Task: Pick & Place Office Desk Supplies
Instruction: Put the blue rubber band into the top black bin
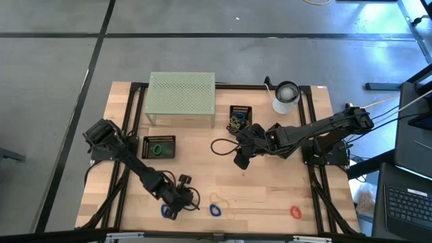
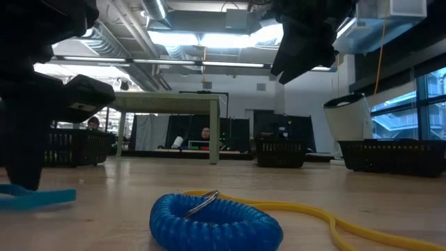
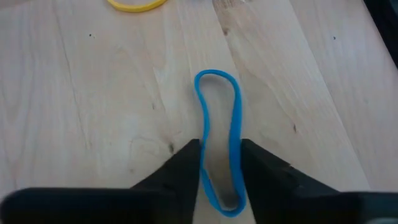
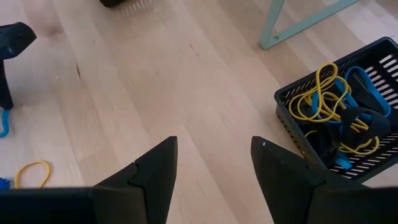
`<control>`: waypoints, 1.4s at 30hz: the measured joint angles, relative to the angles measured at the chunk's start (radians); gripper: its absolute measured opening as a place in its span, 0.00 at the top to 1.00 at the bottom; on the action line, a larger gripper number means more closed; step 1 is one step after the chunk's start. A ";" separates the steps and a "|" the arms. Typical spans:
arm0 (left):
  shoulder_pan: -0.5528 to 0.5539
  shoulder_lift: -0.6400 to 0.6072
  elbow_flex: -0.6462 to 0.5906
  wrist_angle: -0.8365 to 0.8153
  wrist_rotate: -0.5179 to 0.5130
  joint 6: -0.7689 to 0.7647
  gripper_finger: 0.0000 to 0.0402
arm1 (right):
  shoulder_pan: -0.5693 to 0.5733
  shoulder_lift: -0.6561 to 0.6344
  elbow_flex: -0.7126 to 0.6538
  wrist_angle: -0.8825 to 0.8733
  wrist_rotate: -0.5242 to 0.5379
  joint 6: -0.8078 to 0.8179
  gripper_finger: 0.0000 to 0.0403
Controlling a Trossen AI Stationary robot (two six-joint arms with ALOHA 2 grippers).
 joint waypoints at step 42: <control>0.093 -0.250 0.443 -0.126 -0.481 0.390 0.99 | 0.238 -0.145 0.000 0.282 0.162 -0.205 0.49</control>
